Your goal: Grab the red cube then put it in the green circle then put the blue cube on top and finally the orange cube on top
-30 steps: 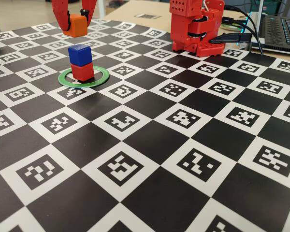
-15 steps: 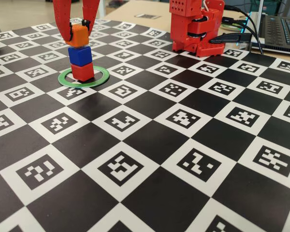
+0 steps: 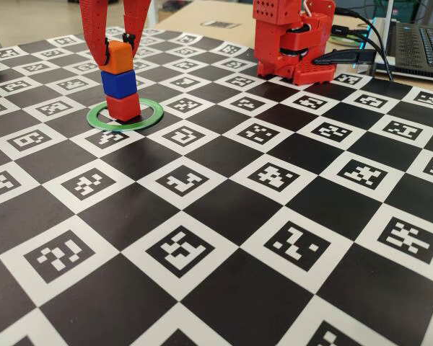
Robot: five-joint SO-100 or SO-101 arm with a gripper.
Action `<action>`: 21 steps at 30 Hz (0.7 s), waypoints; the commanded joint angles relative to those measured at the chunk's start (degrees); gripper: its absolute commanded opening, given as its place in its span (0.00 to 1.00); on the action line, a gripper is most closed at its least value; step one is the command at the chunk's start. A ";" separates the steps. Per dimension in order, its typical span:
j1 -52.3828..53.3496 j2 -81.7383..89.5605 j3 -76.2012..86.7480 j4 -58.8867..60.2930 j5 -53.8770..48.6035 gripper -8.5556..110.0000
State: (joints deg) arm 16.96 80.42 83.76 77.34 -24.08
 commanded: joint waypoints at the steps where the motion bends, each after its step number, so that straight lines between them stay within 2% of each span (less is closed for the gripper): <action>1: 0.88 1.41 -0.35 -0.35 -0.44 0.10; 6: 0.79 1.58 -0.26 0.00 -0.53 0.11; 10: 1.05 1.76 0.00 0.26 0.70 0.25; 14: 1.32 2.02 0.00 0.70 1.23 0.30; 15: 1.14 2.02 0.00 1.14 -0.62 0.34; 21: 0.79 2.37 -0.26 1.85 -2.11 0.36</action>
State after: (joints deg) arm 17.67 80.42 84.64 78.66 -25.75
